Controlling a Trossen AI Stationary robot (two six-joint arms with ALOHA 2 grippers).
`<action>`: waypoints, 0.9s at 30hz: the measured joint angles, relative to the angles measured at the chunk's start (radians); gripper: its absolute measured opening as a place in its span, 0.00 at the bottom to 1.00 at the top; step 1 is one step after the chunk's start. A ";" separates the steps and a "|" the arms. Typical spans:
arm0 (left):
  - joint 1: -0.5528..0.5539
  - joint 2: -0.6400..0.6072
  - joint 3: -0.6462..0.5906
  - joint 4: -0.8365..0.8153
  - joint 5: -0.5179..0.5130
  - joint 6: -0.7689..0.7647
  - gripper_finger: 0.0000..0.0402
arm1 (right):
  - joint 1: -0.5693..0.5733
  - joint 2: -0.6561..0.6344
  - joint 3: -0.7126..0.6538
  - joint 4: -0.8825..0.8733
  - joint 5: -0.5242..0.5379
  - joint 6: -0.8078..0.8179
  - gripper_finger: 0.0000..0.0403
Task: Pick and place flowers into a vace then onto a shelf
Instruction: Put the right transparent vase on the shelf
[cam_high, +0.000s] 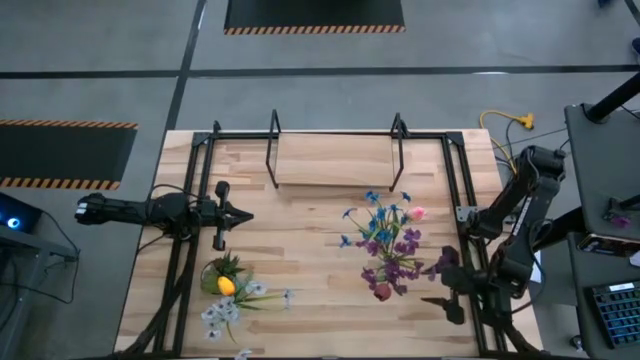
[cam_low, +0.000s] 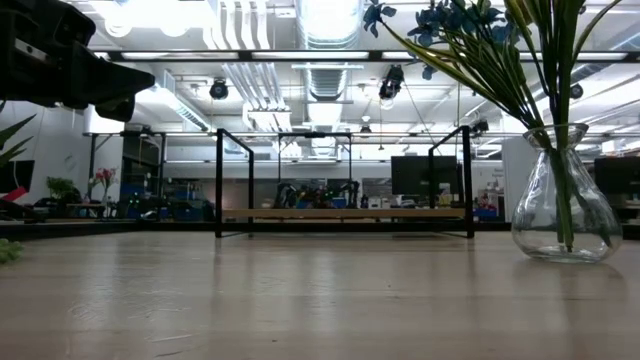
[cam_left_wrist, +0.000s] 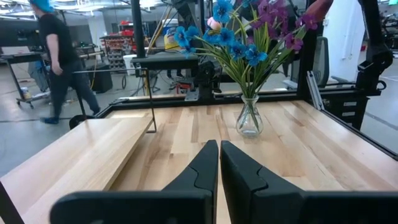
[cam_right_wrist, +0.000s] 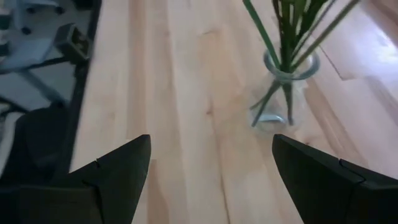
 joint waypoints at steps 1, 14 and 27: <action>0.000 0.000 0.000 0.000 0.000 0.000 0.00 | 0.001 0.011 -0.003 0.001 0.009 0.015 0.81; 0.000 0.000 0.000 -0.004 0.000 0.000 0.00 | 0.011 0.273 -0.010 0.021 0.210 0.216 0.81; 0.000 0.000 0.000 -0.003 0.000 -0.008 0.00 | -0.015 0.485 -0.010 0.056 0.364 0.416 0.81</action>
